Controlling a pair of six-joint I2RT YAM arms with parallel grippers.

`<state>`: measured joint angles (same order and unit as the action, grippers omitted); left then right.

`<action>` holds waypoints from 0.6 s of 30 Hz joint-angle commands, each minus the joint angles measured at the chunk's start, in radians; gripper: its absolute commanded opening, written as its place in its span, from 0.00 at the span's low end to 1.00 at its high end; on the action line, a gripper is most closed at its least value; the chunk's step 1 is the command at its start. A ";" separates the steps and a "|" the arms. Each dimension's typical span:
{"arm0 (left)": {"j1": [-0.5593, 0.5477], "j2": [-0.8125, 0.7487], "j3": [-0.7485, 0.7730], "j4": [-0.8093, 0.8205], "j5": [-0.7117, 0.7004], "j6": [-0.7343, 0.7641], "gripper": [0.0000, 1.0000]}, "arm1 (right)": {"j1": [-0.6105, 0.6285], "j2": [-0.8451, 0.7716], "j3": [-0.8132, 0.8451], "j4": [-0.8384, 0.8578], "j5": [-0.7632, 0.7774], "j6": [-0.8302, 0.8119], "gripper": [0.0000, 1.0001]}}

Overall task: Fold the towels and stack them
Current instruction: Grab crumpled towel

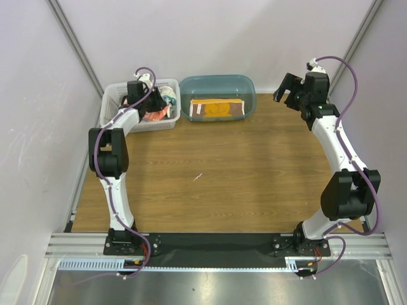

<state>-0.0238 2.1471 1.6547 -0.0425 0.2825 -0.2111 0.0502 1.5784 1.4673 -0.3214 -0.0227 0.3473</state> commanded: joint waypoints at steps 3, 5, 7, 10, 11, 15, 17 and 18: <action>-0.002 0.023 0.074 0.076 0.066 -0.007 0.16 | -0.004 0.031 0.067 0.021 0.023 0.013 1.00; -0.002 0.008 0.089 0.072 0.061 -0.002 0.00 | -0.004 0.035 0.071 0.024 0.023 0.021 1.00; -0.002 -0.030 0.094 0.070 0.037 0.013 0.00 | -0.006 0.035 0.071 0.027 0.023 0.022 1.00; -0.002 -0.079 0.117 0.053 0.021 0.044 0.00 | -0.006 0.034 0.070 0.030 0.017 0.024 1.00; -0.002 -0.098 0.125 0.050 0.015 0.064 0.00 | -0.004 0.031 0.070 0.030 0.015 0.024 1.00; -0.002 -0.197 0.192 -0.063 -0.014 0.116 0.00 | -0.006 0.008 0.056 0.050 -0.016 0.019 1.00; -0.002 -0.228 0.234 -0.105 -0.020 0.139 0.00 | -0.004 -0.004 0.038 0.059 -0.035 0.018 1.00; -0.002 -0.242 0.250 -0.126 -0.022 0.145 0.00 | -0.006 -0.018 0.031 0.062 -0.043 0.016 1.00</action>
<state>-0.0250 2.0567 1.7992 -0.1398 0.2745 -0.1337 0.0502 1.6135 1.4906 -0.3149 -0.0345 0.3656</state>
